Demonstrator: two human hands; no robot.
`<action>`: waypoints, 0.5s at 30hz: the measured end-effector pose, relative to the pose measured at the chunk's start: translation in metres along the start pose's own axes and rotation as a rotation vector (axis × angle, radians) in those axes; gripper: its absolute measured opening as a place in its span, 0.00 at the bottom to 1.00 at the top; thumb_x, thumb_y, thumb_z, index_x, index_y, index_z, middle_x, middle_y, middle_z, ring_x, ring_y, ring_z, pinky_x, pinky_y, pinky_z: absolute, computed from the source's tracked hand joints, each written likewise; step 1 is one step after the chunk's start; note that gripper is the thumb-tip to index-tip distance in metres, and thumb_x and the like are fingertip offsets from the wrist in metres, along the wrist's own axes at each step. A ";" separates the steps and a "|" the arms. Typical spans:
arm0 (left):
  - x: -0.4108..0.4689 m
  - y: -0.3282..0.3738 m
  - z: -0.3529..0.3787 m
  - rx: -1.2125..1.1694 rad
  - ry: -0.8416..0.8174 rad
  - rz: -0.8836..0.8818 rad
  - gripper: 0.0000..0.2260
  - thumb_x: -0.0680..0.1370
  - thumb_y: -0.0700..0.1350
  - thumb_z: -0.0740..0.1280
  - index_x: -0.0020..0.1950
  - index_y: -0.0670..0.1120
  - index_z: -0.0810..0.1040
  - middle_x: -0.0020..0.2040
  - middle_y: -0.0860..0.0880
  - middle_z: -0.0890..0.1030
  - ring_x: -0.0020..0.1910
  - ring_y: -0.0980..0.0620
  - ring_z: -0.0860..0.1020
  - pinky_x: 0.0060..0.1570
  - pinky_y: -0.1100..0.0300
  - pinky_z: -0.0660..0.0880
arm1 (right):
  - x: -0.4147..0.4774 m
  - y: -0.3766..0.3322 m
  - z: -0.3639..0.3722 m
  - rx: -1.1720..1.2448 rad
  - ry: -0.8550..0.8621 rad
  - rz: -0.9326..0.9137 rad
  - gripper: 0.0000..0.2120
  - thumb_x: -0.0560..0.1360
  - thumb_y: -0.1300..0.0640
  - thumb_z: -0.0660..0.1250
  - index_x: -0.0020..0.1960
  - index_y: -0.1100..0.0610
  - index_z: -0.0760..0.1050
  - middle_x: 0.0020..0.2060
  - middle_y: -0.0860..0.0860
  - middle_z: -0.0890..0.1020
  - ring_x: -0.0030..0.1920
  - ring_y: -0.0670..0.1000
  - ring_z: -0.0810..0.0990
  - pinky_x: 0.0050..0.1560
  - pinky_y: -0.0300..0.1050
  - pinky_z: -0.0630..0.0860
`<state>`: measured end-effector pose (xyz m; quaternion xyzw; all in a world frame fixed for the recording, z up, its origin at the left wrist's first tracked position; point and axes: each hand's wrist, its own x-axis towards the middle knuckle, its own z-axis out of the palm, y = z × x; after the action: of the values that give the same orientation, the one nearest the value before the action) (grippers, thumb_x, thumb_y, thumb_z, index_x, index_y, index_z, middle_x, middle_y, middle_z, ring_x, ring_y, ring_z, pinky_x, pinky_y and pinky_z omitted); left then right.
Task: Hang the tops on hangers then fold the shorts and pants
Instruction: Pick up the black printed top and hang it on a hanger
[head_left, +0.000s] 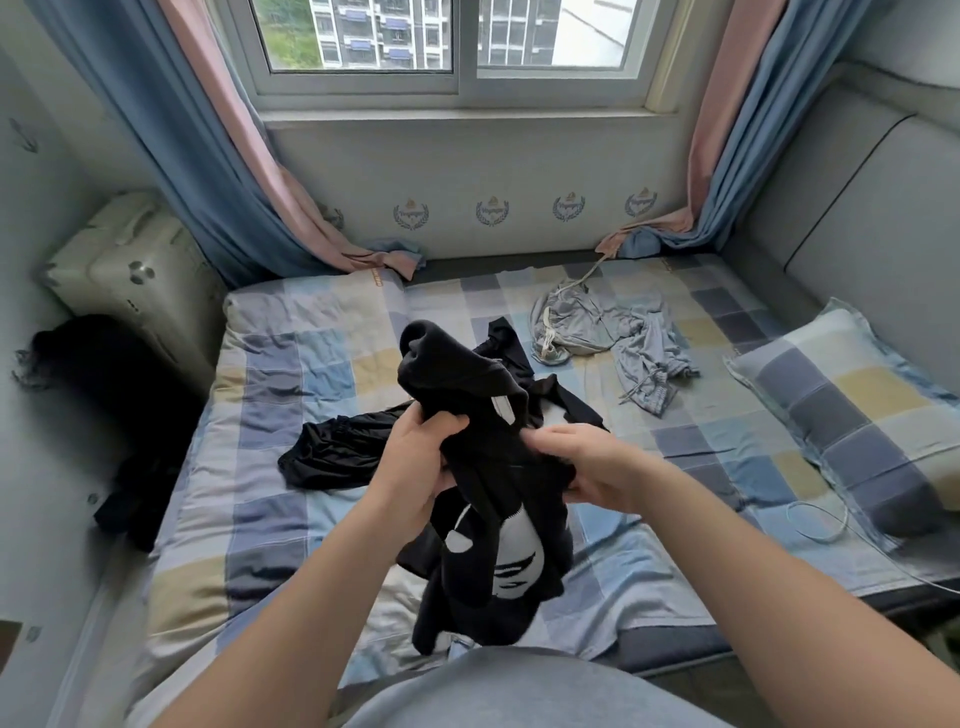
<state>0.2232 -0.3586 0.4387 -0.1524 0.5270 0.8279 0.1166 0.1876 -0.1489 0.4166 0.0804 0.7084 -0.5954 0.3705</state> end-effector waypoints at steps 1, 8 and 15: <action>0.001 -0.001 -0.002 0.026 0.002 0.001 0.12 0.81 0.36 0.61 0.62 0.42 0.77 0.53 0.43 0.85 0.51 0.44 0.85 0.40 0.53 0.81 | 0.002 -0.003 0.001 -0.054 0.023 -0.003 0.09 0.75 0.49 0.74 0.46 0.55 0.82 0.41 0.50 0.85 0.44 0.49 0.83 0.49 0.44 0.77; 0.011 -0.009 -0.040 0.634 0.331 0.066 0.22 0.72 0.43 0.66 0.64 0.51 0.66 0.50 0.47 0.81 0.48 0.43 0.82 0.52 0.41 0.80 | -0.018 -0.034 -0.004 -0.010 0.429 -0.438 0.12 0.75 0.70 0.69 0.41 0.55 0.75 0.32 0.51 0.78 0.27 0.41 0.76 0.27 0.32 0.70; 0.010 -0.027 -0.012 1.184 0.098 0.449 0.41 0.69 0.58 0.76 0.77 0.59 0.59 0.75 0.52 0.63 0.71 0.47 0.65 0.69 0.46 0.65 | -0.064 -0.046 0.014 -0.042 0.412 -0.528 0.14 0.74 0.72 0.66 0.41 0.54 0.82 0.33 0.50 0.84 0.35 0.47 0.82 0.36 0.38 0.78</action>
<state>0.2249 -0.3578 0.4077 0.0143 0.9194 0.3925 -0.0198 0.2138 -0.1535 0.4918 0.0049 0.7770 -0.6272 0.0539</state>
